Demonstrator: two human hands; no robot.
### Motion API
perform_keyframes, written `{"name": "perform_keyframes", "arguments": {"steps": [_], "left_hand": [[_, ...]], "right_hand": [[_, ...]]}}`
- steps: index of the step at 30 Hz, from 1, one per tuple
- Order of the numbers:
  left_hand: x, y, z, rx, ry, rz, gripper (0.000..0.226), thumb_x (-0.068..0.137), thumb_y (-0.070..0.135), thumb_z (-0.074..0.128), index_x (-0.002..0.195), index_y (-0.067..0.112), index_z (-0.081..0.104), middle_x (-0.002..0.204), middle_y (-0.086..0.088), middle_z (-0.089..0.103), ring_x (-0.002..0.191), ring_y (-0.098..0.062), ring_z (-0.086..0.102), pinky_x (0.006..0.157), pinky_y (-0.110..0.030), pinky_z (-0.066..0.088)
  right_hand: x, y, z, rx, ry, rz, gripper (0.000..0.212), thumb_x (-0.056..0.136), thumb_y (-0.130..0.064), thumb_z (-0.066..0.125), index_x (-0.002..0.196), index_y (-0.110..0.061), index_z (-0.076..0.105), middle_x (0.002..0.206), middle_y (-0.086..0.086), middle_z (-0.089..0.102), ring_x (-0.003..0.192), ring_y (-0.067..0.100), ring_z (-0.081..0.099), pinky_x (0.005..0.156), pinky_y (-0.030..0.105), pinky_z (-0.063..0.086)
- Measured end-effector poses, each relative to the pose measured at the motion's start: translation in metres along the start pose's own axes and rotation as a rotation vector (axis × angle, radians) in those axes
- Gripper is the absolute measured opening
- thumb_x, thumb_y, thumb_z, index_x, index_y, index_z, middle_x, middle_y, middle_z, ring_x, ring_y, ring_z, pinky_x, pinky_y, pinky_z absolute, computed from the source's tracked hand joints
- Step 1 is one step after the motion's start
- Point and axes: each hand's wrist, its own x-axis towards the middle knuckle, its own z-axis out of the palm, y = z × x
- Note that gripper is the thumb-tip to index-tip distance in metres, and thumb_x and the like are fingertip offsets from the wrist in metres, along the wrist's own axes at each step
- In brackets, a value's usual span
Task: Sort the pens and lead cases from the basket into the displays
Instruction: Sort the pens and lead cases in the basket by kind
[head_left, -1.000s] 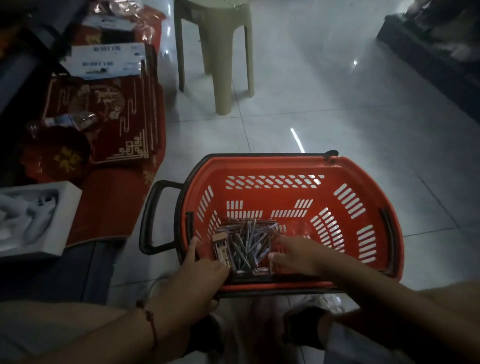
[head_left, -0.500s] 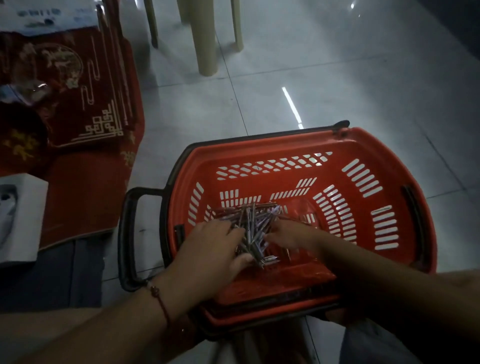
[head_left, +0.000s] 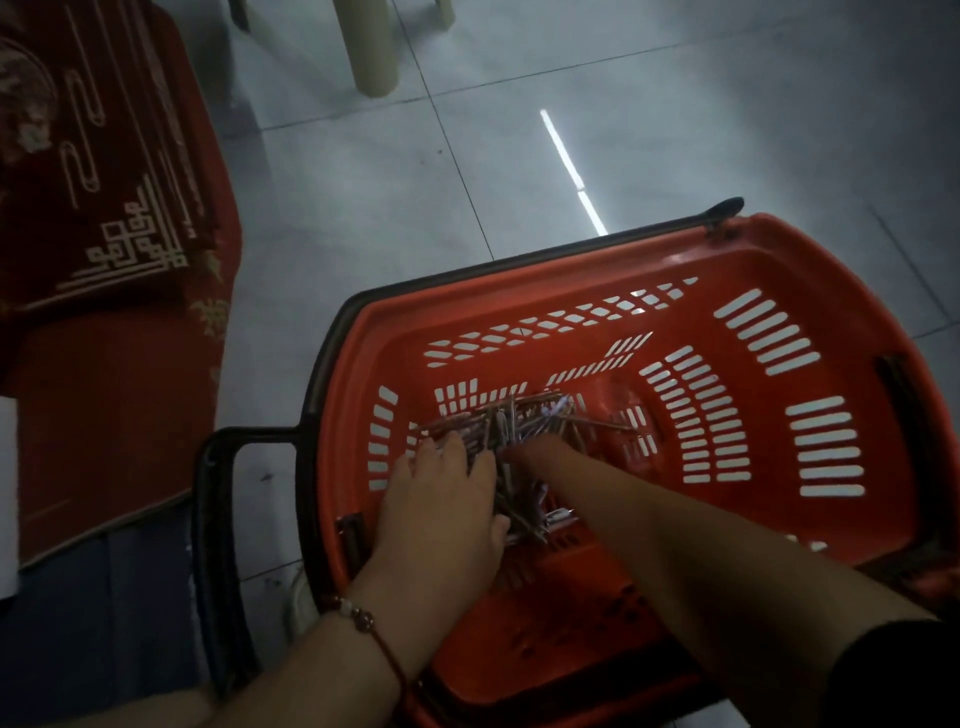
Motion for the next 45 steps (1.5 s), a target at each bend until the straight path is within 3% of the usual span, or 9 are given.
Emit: {"name": "perform_keyframes", "arguments": {"steps": [7, 10, 15, 21, 27, 30, 34, 41, 45], "left_hand": [[0.006, -0.005, 0.006, -0.062, -0.004, -0.007, 0.067, 0.095, 0.053, 0.045, 0.151, 0.024, 0.020, 0.157, -0.008, 0.022, 0.142, -0.027, 0.022, 0.115, -0.044, 0.025], [0.008, -0.010, 0.010, -0.094, -0.012, -0.014, 0.069, 0.095, 0.053, 0.045, 0.151, 0.025, 0.018, 0.158, -0.006, 0.021, 0.143, -0.026, 0.021, 0.115, -0.043, 0.025], [0.011, -0.013, 0.011, -0.104, -0.022, -0.009, 0.065, 0.095, 0.052, 0.045, 0.149, 0.025, 0.021, 0.155, -0.005, 0.026, 0.141, -0.024, 0.026, 0.113, -0.041, 0.028], [0.016, -0.013, 0.005, -0.115, -0.014, -0.002, 0.061, 0.096, 0.052, 0.045, 0.148, 0.025, 0.025, 0.147, -0.003, 0.035, 0.133, -0.023, 0.035, 0.108, -0.040, 0.034], [0.018, -0.017, -0.002, -0.216, -0.027, -0.021, 0.057, 0.094, 0.052, 0.047, 0.143, 0.026, 0.035, 0.139, 0.000, 0.047, 0.126, -0.022, 0.044, 0.102, -0.040, 0.041], [0.014, -0.018, -0.012, -0.365, 0.004, -0.039, 0.049, 0.092, 0.052, 0.050, 0.135, 0.030, 0.044, 0.125, 0.005, 0.055, 0.114, -0.017, 0.053, 0.091, -0.035, 0.048], [0.011, -0.013, -0.030, -0.611, -0.011, -0.081, 0.021, 0.097, 0.046, 0.050, 0.114, 0.035, 0.053, 0.083, 0.021, 0.049, 0.079, 0.001, 0.052, 0.068, -0.023, 0.044], [-0.004, 0.015, -0.049, -1.201, -0.142, -0.243, 0.073, 0.091, 0.067, 0.045, 0.148, 0.023, 0.030, 0.135, -0.001, 0.054, 0.115, -0.021, 0.056, 0.093, -0.038, 0.046], [-0.014, 0.036, -0.060, -1.869, -0.365, -0.414, 0.046, 0.091, 0.054, 0.057, 0.119, 0.019, 0.048, 0.116, -0.020, 0.057, 0.100, -0.036, 0.062, 0.071, -0.043, 0.057]], "right_hand": [[0.025, -0.001, 0.022, 0.445, 0.144, 0.016, 0.085, 0.076, -0.030, 0.080, 0.140, -0.008, 0.028, 0.122, 0.014, 0.061, 0.094, 0.027, 0.059, 0.083, 0.037, 0.053], [0.023, 0.000, 0.022, 0.547, 0.134, -0.022, 0.066, 0.082, -0.017, 0.077, 0.131, -0.013, 0.033, 0.110, 0.010, 0.063, 0.087, 0.021, 0.060, 0.078, 0.035, 0.053], [0.020, -0.001, 0.019, 0.328, 0.127, -0.061, 0.015, 0.090, -0.018, 0.068, 0.100, -0.008, 0.064, 0.088, 0.007, 0.068, 0.080, 0.020, 0.067, 0.073, 0.033, 0.057], [0.002, -0.006, 0.006, 0.056, -0.009, -0.161, 0.035, 0.100, -0.017, 0.052, 0.129, 0.003, 0.057, 0.129, 0.023, 0.061, 0.120, 0.037, 0.060, 0.095, 0.039, 0.051], [-0.030, 0.006, -0.014, 0.091, -0.111, -0.234, 0.019, 0.098, -0.008, 0.050, 0.105, -0.009, 0.068, 0.099, 0.012, 0.072, 0.089, 0.027, 0.069, 0.088, 0.041, 0.058], [-0.072, 0.014, -0.033, 0.161, -0.128, -0.343, 0.016, 0.100, -0.013, 0.050, 0.097, -0.018, 0.065, 0.092, 0.004, 0.070, 0.082, 0.017, 0.065, 0.071, 0.032, 0.054], [-0.120, 0.020, -0.054, 0.283, -0.170, -0.498, 0.016, 0.102, -0.021, 0.051, 0.115, -0.019, 0.061, 0.115, 0.005, 0.069, 0.108, 0.022, 0.065, 0.090, 0.038, 0.054], [-0.204, 0.040, -0.087, 0.602, -0.151, -0.735, 0.030, 0.100, -0.020, 0.053, 0.121, 0.001, 0.053, 0.108, 0.018, 0.064, 0.097, 0.032, 0.063, 0.090, 0.045, 0.053], [-0.245, 0.055, -0.094, 0.760, -0.158, -0.810, 0.028, 0.097, -0.025, 0.056, 0.117, -0.005, 0.054, 0.099, 0.012, 0.060, 0.089, 0.028, 0.059, 0.081, 0.039, 0.054]]}}
